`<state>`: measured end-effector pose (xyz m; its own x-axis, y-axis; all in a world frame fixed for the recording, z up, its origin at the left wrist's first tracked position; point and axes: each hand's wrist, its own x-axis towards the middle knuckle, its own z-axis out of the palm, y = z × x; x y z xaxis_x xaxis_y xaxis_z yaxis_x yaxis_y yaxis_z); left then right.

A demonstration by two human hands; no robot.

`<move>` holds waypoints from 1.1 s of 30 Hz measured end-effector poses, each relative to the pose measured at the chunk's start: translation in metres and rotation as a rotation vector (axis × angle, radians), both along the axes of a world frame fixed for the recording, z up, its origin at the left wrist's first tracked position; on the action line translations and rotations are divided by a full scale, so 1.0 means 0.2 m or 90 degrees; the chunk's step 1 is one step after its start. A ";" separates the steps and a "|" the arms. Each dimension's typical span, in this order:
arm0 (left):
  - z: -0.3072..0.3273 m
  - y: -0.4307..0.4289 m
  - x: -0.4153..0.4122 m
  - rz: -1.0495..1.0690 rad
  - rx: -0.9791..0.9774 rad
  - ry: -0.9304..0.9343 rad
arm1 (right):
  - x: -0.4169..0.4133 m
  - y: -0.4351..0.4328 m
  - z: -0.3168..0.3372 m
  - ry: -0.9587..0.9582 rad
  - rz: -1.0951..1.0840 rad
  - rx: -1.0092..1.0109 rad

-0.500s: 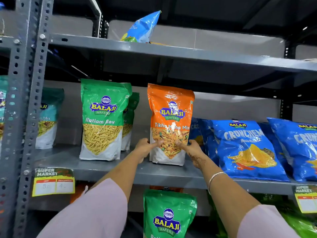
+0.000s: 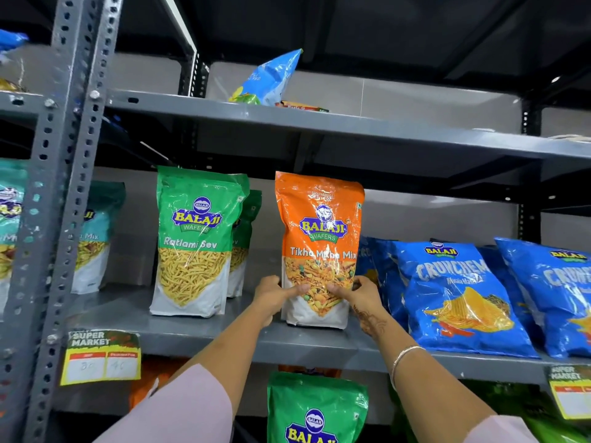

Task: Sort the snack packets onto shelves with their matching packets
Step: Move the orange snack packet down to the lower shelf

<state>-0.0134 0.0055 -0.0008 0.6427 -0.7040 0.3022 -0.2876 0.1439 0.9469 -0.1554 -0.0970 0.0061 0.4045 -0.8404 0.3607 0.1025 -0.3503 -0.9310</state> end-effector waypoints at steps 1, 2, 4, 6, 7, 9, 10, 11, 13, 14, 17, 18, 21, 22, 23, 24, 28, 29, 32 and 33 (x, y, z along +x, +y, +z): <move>0.00 0.01 -0.02 -0.002 0.002 0.005 | -0.01 0.01 0.00 -0.009 -0.005 -0.003; 0.00 0.01 -0.02 -0.002 -0.004 0.000 | -0.03 0.02 0.00 -0.018 -0.009 -0.009; 0.01 0.04 -0.06 -0.004 -0.020 -0.011 | -0.07 0.04 0.00 -0.026 -0.014 -0.016; 0.02 0.07 -0.11 -0.016 -0.037 -0.010 | -0.11 0.06 0.01 -0.034 -0.017 -0.017; 0.03 0.08 -0.14 -0.024 -0.043 -0.007 | -0.14 0.08 0.02 -0.031 -0.024 -0.024; 0.05 0.10 -0.20 -0.039 -0.055 -0.006 | -0.21 0.11 0.04 -0.034 -0.038 -0.039; 0.07 0.11 -0.23 -0.045 -0.059 -0.008 | -0.25 0.13 0.05 -0.038 -0.041 -0.042; 0.08 0.11 -0.26 -0.051 -0.062 -0.006 | -0.29 0.15 0.07 -0.039 -0.045 -0.045; 0.11 0.11 -0.34 -0.069 -0.064 -0.006 | -0.39 0.18 0.10 -0.035 -0.053 -0.052; 0.12 0.11 -0.39 -0.077 -0.066 -0.010 | -0.44 0.20 0.11 -0.036 -0.056 -0.055; 0.14 0.10 -0.53 -0.116 -0.085 -0.016 | -0.61 0.23 0.14 -0.051 -0.055 -0.064; 0.14 0.10 -0.58 -0.132 -0.088 -0.018 | -0.67 0.23 0.15 -0.055 -0.061 -0.063; 0.13 0.07 -0.74 -0.165 -0.090 -0.016 | -0.85 0.24 0.15 -0.045 -0.082 -0.056; 0.12 0.05 -0.80 -0.175 -0.087 -0.017 | -0.92 0.23 0.15 -0.035 -0.091 -0.052; 0.11 0.04 -0.85 -0.182 -0.081 -0.016 | -0.98 0.23 0.14 -0.022 -0.095 -0.047; 0.09 0.03 -0.90 -0.189 -0.075 -0.014 | -1.04 0.22 0.13 -0.006 -0.096 -0.041; -0.03 -0.01 -1.08 -0.233 -0.049 -0.004 | -1.26 0.23 0.06 0.073 -0.093 -0.023; -0.06 0.00 -1.12 -0.244 -0.043 -0.006 | -1.31 0.23 0.04 0.089 -0.082 -0.013; -0.20 -0.01 -1.19 -0.267 -0.005 -0.026 | -1.41 0.21 -0.09 0.140 -0.068 0.007; -0.25 -0.02 -1.20 -0.271 0.010 -0.037 | -1.44 0.21 -0.15 0.147 -0.066 0.014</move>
